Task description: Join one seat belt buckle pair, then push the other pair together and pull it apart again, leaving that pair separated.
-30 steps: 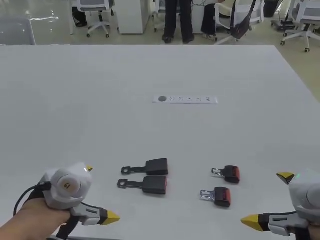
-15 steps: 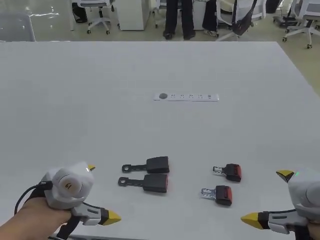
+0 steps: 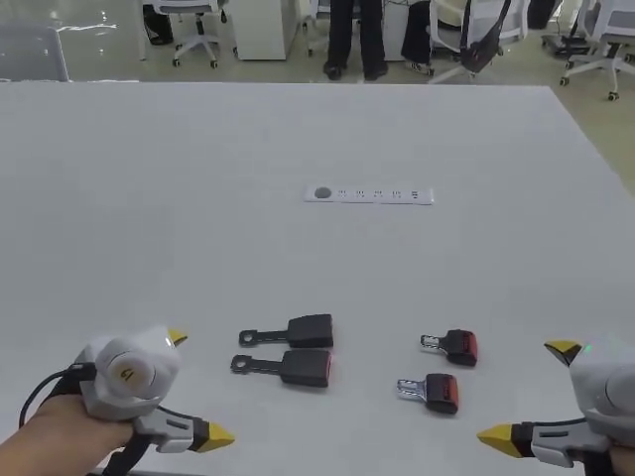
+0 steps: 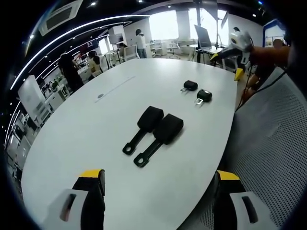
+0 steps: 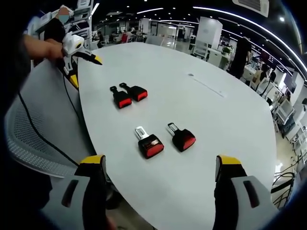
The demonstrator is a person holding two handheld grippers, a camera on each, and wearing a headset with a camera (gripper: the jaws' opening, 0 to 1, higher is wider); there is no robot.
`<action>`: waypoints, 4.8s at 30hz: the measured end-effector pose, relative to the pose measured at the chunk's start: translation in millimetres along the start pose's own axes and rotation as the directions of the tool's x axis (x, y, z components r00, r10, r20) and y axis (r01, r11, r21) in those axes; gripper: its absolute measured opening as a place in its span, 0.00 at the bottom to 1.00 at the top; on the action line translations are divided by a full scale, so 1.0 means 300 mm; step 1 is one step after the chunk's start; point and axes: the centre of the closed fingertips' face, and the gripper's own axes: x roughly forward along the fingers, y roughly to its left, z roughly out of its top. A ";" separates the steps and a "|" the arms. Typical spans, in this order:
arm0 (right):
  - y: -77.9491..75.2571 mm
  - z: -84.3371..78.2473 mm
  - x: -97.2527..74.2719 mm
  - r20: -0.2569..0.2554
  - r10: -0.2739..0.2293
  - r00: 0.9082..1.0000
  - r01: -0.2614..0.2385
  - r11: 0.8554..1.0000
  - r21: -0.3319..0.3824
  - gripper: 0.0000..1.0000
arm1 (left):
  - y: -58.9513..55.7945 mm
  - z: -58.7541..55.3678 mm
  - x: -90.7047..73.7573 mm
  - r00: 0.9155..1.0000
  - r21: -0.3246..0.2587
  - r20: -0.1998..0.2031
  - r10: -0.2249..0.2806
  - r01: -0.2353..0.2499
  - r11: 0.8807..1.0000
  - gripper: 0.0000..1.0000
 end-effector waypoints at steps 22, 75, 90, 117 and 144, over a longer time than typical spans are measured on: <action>0.045 0.027 0.060 -0.030 0.108 0.994 -0.111 0.989 -0.101 0.65 | 0.018 0.059 0.069 0.997 0.160 -0.033 -0.075 0.080 0.984 0.80; 0.095 0.004 0.262 -0.205 0.286 0.936 -0.336 0.900 -0.279 0.31 | -0.092 0.181 0.361 0.949 0.394 -0.184 -0.257 0.311 0.865 0.53; 0.087 -0.020 0.302 -0.263 0.292 0.920 -0.367 0.877 -0.310 0.34 | -0.062 0.172 0.400 0.941 0.360 -0.198 -0.275 0.330 0.873 0.52; 0.076 -0.095 0.360 -0.319 0.309 0.896 -0.408 0.856 -0.317 0.33 | -0.055 0.127 0.464 0.919 0.362 -0.253 -0.302 0.380 0.851 0.37; 0.086 -0.107 0.385 -0.353 0.345 0.870 -0.463 0.818 -0.342 0.31 | -0.071 0.128 0.458 0.915 0.410 -0.284 -0.287 0.386 0.826 0.33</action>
